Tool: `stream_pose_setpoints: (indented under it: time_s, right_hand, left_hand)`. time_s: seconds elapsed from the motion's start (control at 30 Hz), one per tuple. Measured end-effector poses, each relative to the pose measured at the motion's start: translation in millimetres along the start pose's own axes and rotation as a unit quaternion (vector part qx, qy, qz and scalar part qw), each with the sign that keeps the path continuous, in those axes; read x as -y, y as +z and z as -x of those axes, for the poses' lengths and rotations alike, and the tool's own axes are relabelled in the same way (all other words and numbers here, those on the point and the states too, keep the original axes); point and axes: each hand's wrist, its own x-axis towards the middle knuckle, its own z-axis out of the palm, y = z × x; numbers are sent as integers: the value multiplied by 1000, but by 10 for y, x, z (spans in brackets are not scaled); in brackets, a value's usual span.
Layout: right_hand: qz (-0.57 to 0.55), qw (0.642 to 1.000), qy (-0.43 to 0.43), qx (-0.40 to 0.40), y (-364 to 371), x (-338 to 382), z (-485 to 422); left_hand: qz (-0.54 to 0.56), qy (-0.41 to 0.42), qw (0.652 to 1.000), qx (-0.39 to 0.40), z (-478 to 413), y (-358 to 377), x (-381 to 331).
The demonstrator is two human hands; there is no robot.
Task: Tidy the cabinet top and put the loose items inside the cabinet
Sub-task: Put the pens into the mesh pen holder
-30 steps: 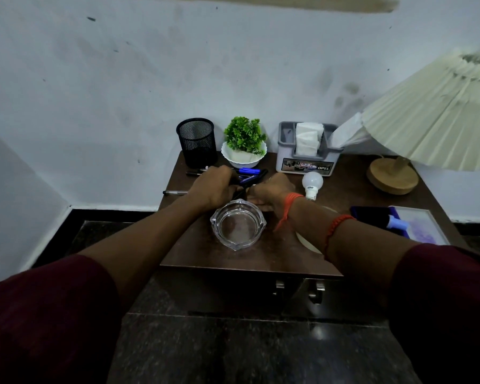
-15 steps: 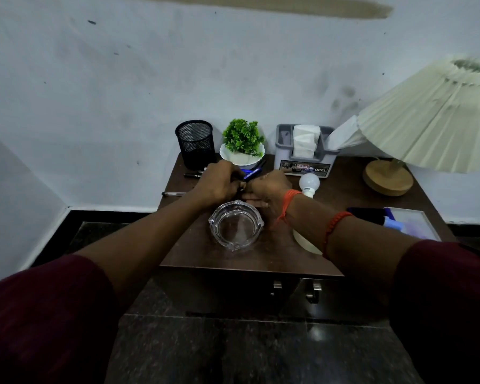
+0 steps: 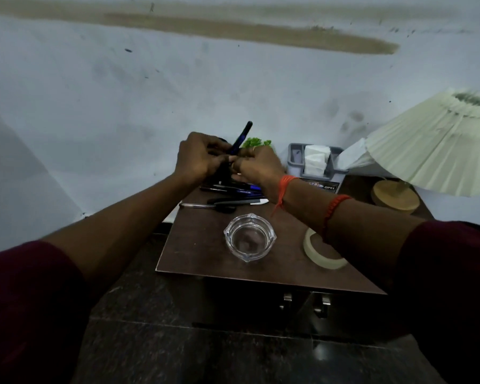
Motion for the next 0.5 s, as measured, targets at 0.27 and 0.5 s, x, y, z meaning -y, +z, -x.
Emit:
stream_pose_setpoints:
  time_s: [0.27, 0.5]
  right_hand:
    - [118, 989, -86, 8, 216, 322, -230]
    - [169, 979, -113, 6, 241, 408, -343]
  left_hand:
    - [89, -21, 993, -80, -263, -177, 141]
    - [118, -28, 987, -103, -396, -132, 211]
